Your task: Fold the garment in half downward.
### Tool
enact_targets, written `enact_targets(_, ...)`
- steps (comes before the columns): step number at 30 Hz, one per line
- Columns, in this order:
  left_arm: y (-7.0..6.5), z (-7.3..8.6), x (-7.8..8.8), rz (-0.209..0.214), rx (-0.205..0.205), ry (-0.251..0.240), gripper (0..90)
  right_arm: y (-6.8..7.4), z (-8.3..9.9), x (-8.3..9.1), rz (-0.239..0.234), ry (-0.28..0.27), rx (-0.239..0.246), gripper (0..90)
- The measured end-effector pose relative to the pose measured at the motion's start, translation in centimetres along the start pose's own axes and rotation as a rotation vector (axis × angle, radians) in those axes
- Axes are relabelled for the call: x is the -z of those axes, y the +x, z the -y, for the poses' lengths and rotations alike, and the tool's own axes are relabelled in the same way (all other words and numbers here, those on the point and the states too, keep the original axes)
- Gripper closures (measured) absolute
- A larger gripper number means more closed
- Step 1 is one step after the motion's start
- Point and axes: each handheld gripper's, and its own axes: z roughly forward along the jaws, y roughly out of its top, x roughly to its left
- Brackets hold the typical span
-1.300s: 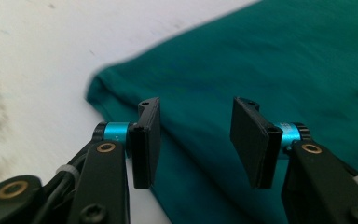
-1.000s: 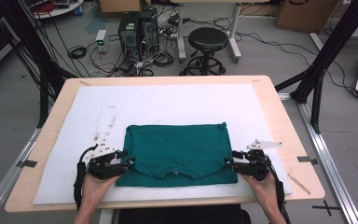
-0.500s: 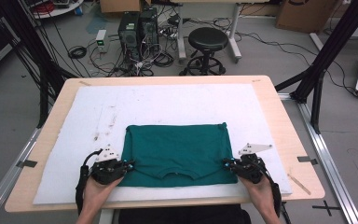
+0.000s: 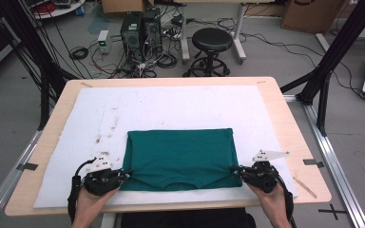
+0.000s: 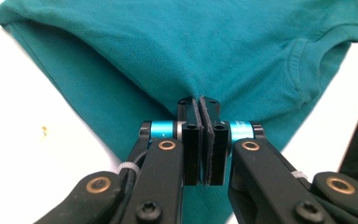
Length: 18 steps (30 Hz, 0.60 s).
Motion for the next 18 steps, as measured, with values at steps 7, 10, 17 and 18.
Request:
enact_targets(7, -0.5, 0.8, 0.2, 0.006, 0.0, 0.015, 87.6, 0.3, 0.8, 0.2, 0.004, 0.026, 0.011, 87.6)
enact_targets(10, -0.4, 1.0, 0.0, 0.01, -0.002, 0.024, 87.6, 0.3, 1.1, 0.0, 0.006, 0.035, 0.011, 87.4)
enact_targets(17, -0.1, 1.4, -0.1, -0.008, -0.018, 0.028, 74.8, 0.0, 1.5, -0.6, 0.023, 0.054, 0.015, 71.7)
enact_targets(18, -0.1, 1.5, 0.0, -0.01, -0.017, 0.023, 71.2, 0.0, 1.5, -0.5, 0.037, 0.046, 0.014, 63.1)
